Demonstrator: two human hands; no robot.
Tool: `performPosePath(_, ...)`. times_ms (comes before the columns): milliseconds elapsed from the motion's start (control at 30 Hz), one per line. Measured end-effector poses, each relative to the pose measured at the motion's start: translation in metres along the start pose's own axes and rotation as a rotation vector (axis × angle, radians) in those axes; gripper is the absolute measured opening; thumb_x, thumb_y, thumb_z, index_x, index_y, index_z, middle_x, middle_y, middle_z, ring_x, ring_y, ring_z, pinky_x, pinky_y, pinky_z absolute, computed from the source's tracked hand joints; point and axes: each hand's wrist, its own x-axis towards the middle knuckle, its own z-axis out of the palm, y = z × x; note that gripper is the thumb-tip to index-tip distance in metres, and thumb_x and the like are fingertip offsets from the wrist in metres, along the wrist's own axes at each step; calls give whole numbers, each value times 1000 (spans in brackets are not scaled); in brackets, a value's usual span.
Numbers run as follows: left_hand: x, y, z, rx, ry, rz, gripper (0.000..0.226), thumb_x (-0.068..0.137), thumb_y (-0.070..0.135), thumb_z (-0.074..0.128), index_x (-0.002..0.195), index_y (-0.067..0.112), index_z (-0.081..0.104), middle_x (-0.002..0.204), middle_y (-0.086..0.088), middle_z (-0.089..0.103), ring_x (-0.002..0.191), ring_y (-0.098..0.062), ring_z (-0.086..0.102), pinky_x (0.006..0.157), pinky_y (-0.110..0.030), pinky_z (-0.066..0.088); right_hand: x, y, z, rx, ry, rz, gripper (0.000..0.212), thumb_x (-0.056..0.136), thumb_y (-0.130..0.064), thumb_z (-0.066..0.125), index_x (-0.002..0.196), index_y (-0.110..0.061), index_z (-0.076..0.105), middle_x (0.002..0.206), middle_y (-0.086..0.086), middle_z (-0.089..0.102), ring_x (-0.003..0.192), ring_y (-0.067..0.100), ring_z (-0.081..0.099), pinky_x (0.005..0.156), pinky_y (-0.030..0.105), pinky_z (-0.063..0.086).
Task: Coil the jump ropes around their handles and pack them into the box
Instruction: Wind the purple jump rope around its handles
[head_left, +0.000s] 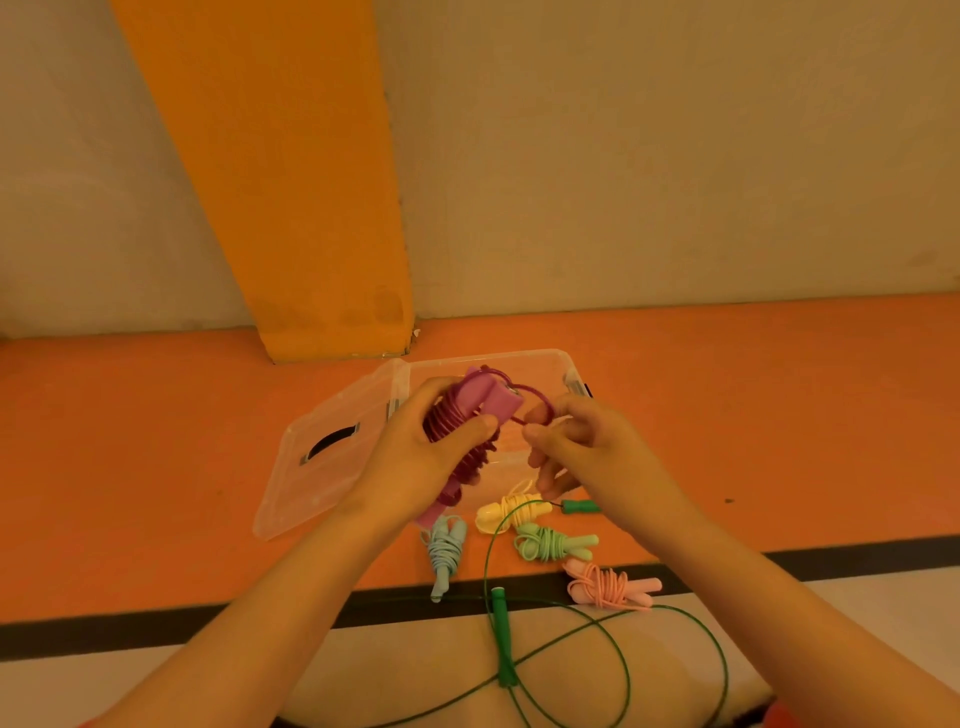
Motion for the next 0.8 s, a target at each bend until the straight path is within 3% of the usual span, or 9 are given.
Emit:
performPosePath(67, 5, -7, -3, 80, 80, 40, 31, 83, 24, 73, 107, 35, 56, 89, -5, 67, 61, -20, 65, 54, -35, 56, 1, 1, -1, 0, 67, 14, 35, 89, -14, 64, 120, -18, 48, 86, 15, 66, 64, 21, 65, 57, 32, 56)
performPosePath(133, 7, -13, -5, 233, 134, 85, 39, 75, 43, 75, 108, 39, 55, 91, 4, 68, 72, -19, 67, 65, -45, 57, 0, 2, 0, -51, 128, -27, 40, 87, -16, 66, 121, -21, 45, 94, 12, 63, 77, 22, 65, 61, 33, 57)
performPosePath(200, 5, -15, -3, 430, 153, 129, 45, 75, 49, 73, 114, 35, 54, 94, 11, 66, 81, -13, 65, 70, -41, 55, -1, 3, 1, -152, 168, -147, 29, 86, -20, 68, 111, -21, 53, 93, 5, 59, 83, 17, 59, 64, 32, 56)
performPosePath(300, -3, -11, 7, 688, 139, 197, 53, 78, 53, 69, 124, 37, 47, 97, 15, 64, 83, -8, 62, 67, -31, 50, -1, 3, 2, -370, 248, -362, 15, 85, -29, 68, 97, -26, 60, 91, -10, 53, 83, 8, 52, 69, 20, 44)
performPosePath(467, -11, -10, 24, 856, 53, 229, 79, 80, 57, 63, 144, 44, 19, 107, 10, 67, 92, -14, 66, 68, -30, 50, 4, 4, 7, -550, 288, -480, 20, 78, -39, 63, 88, -22, 67, 92, -7, 56, 92, 7, 46, 80, 14, 35)
performPosePath(600, -12, -10, 29, 909, 26, 209, 92, 80, 61, 62, 149, 41, 5, 109, 7, 67, 94, -15, 65, 70, -30, 50, 6, 7, 4, -605, 284, -490, 11, 79, -26, 74, 85, -19, 68, 85, -9, 60, 88, 6, 46, 79, 9, 32)
performPosePath(700, -12, -8, 28, 918, 30, 218, 94, 80, 62, 60, 150, 41, 1, 106, 6, 68, 88, -14, 66, 68, -30, 51, 4, 7, 6, -546, 304, -444, 12, 80, -27, 74, 86, -19, 66, 93, -6, 59, 91, 5, 49, 79, 9, 36)
performPosePath(800, -13, -4, 29, 936, 51, 268, 93, 81, 62, 60, 150, 40, 2, 110, 9, 66, 88, -12, 66, 67, -27, 49, 1, 4, 7, -387, 295, -311, 21, 79, -36, 71, 88, -20, 62, 93, -5, 60, 89, 7, 58, 80, 24, 49)
